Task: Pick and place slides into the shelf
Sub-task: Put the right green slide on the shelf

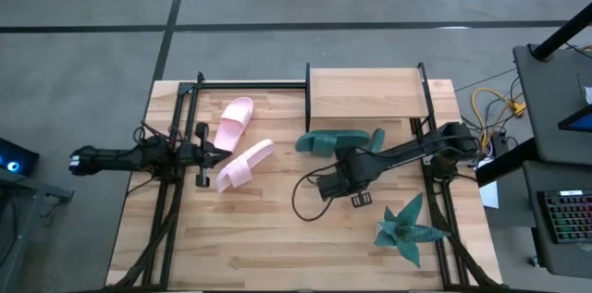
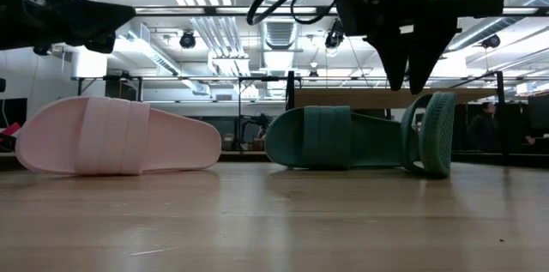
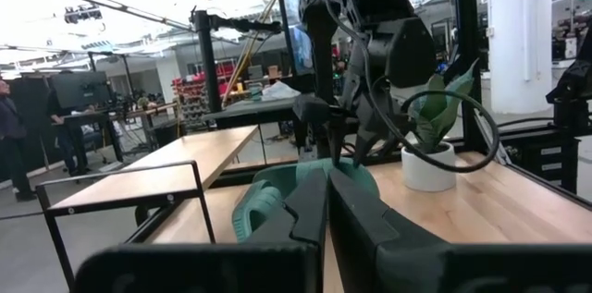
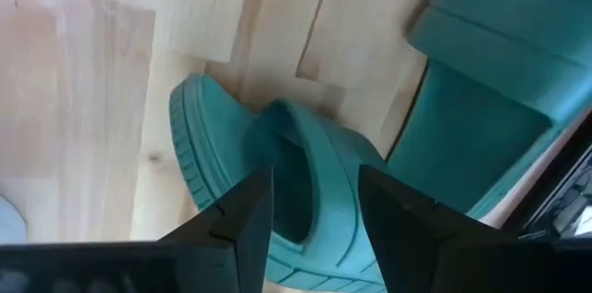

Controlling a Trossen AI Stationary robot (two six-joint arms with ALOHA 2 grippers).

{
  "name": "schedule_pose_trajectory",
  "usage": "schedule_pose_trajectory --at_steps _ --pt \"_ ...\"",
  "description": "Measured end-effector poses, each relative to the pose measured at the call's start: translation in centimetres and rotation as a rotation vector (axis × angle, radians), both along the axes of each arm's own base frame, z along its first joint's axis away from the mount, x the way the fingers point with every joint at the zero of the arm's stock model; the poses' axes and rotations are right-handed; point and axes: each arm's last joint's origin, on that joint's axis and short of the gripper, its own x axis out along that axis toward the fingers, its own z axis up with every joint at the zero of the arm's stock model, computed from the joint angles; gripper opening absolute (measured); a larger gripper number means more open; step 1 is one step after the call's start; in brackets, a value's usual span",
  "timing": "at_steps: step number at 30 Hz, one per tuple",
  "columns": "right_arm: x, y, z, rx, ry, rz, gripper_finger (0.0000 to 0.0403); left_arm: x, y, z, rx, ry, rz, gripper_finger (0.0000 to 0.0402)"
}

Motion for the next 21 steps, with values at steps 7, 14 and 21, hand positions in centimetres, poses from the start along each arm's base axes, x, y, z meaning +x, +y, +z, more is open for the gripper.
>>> schedule_pose_trajectory --at_steps 7,14,21 --pt "-0.12 -0.03 0.02 0.001 0.032 0.065 0.0148 0.23 -0.01 -0.25 0.001 0.031 0.000 0.0000" --pt "0.00 -0.01 -0.68 -0.002 0.080 0.116 0.0149 0.45 -0.01 -0.51 0.001 0.060 0.000 0.0000" --pt "-0.23 -0.11 -0.91 -0.008 0.113 0.142 0.0147 0.56 -0.01 -0.65 0.002 0.076 0.001 0.0000"
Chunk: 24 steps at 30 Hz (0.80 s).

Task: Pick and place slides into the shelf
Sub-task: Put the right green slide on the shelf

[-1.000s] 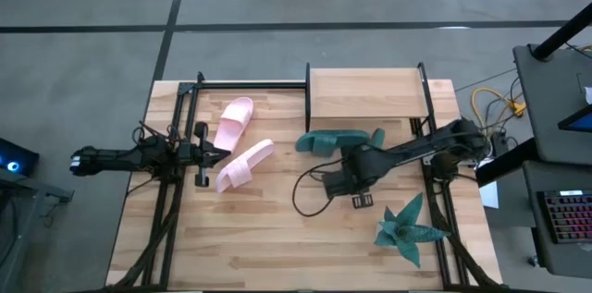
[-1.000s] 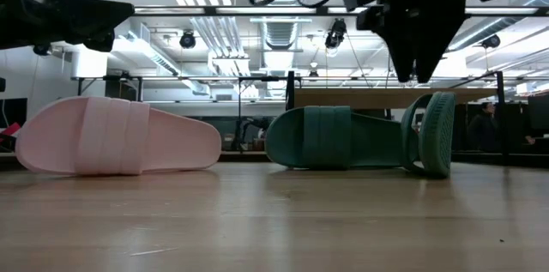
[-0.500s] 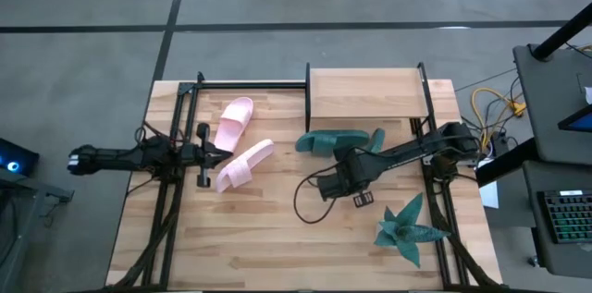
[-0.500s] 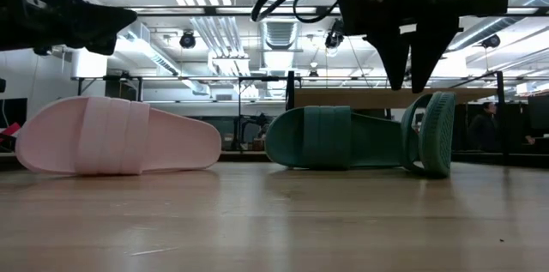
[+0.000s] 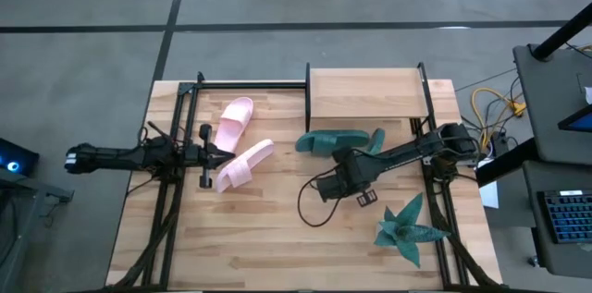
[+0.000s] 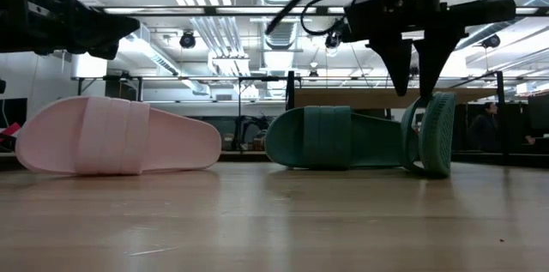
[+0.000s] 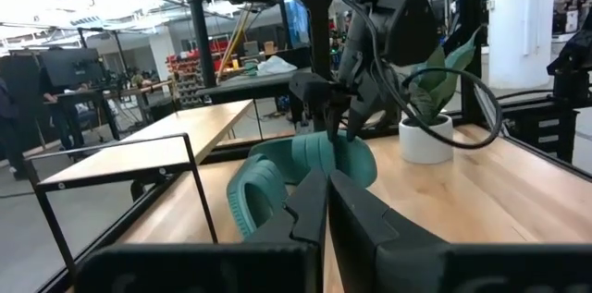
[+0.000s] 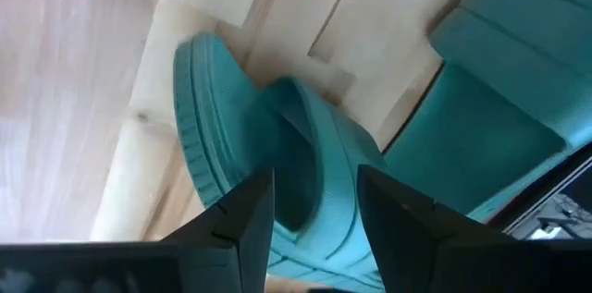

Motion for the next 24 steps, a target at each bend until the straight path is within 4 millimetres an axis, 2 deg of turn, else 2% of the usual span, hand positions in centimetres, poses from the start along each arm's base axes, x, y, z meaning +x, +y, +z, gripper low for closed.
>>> schedule_pose_trajectory --at_steps 10,24 --pt "-0.7 -0.6 -1.0 -0.070 0.056 0.019 0.0152 0.0 0.0 0.0 0.000 0.002 0.000 0.0000" --pt "-1.6 -1.1 -2.7 -0.127 0.104 0.034 0.0127 0.0 0.0 0.0 0.000 0.002 -0.001 0.0000"
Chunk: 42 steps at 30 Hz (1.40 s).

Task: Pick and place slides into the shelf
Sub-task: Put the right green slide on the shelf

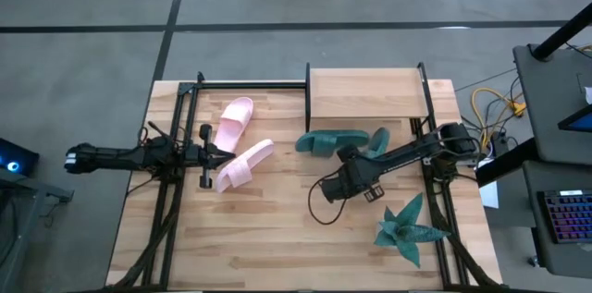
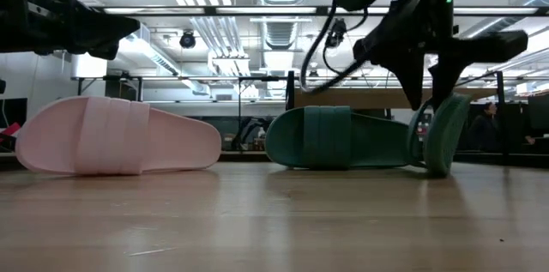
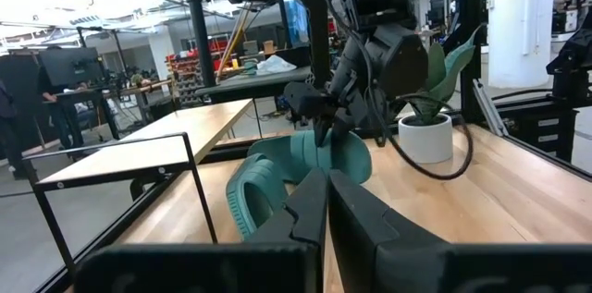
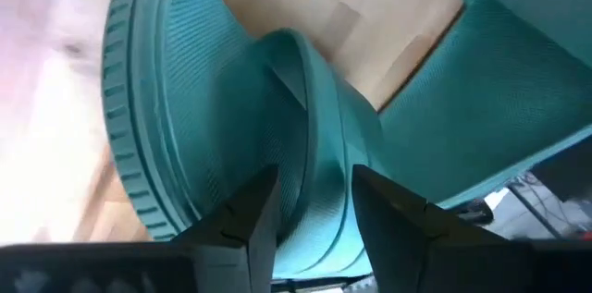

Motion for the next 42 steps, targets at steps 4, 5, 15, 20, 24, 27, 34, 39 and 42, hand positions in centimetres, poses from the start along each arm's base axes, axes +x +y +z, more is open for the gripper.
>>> schedule_pose_trajectory --at_steps 4,5,15,20,24,27,34,39,42 --pt "-0.2 -0.2 -0.4 -0.050 -0.007 -0.009 0.0105 0.0 0.0 0.0 0.000 -0.001 0.000 0.0000" --pt "-0.2 -0.2 -0.4 -0.055 -0.013 -0.013 0.0098 0.0 0.0 0.0 0.000 0.000 0.000 0.0000" --pt "-0.9 -0.3 -0.7 -0.086 0.018 -0.048 0.0014 0.0 0.0 0.0 0.000 0.003 0.000 0.0000" --pt "-1.3 -0.3 0.4 -0.113 0.032 -0.103 0.0012 0.0 0.0 0.0 0.000 0.005 0.000 0.0000" --pt "-1.6 0.3 2.0 -0.116 0.004 -0.118 0.0012 0.0 0.0 0.0 0.000 0.005 0.000 0.0000" --pt "-1.8 0.9 3.4 -0.100 -0.049 -0.109 0.0012 0.0 0.0 0.0 0.000 0.005 0.000 0.0000" --pt "-1.9 2.4 8.5 -0.035 -0.256 -0.080 0.0011 0.0 0.0 -0.1 0.000 0.006 0.001 0.0000" --pt "-3.0 3.0 12.6 -0.044 -0.432 -0.032 0.0011 0.0 0.0 -0.1 0.000 0.006 0.001 0.0000" --pt "-3.8 3.2 15.1 -0.041 -0.543 -0.018 0.0011 0.1 0.0 -0.1 0.000 0.007 0.001 0.0000"
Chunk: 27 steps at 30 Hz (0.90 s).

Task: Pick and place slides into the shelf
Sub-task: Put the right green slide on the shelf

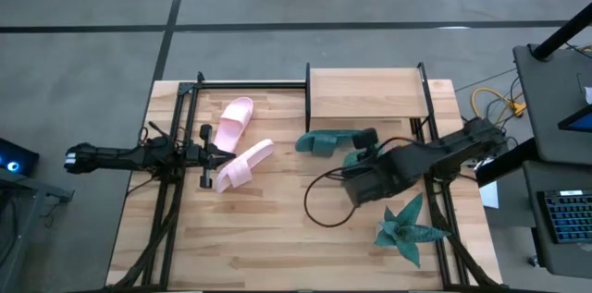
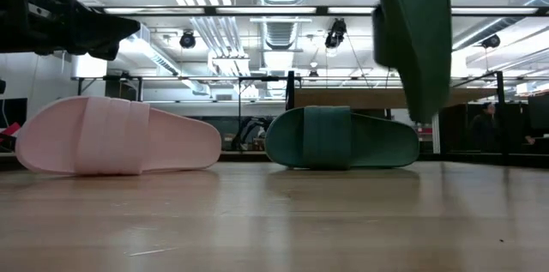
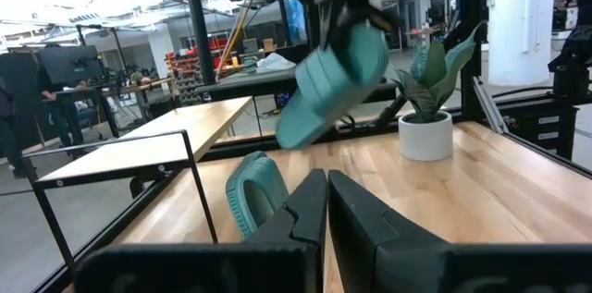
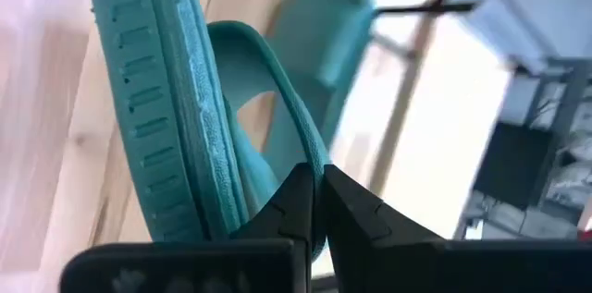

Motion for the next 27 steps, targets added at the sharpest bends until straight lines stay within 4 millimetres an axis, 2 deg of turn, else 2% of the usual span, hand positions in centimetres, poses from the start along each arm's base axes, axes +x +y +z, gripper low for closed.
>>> schedule_pose_trajectory --at_steps 6,12,18,22,27 --pt "-2.0 0.4 4.0 -0.064 -0.198 0.031 0.0011 0.0 0.0 0.0 0.000 0.000 0.000 0.0000" --pt "-4.0 0.4 5.9 -0.173 -0.363 0.014 0.0011 0.0 0.0 0.0 0.000 -0.001 0.000 0.0000" --pt "-5.5 0.1 5.5 -0.259 -0.458 -0.033 0.0011 0.1 0.0 -0.1 0.000 0.012 -0.001 0.0000" --pt "-6.9 -0.4 4.1 -0.364 -0.504 -0.046 0.0011 0.1 0.0 -0.2 0.001 0.019 0.000 0.0000" --pt "-9.5 -1.9 2.1 -0.375 -0.539 -0.080 0.0011 0.1 0.0 -0.2 0.001 0.021 -0.001 0.0000"
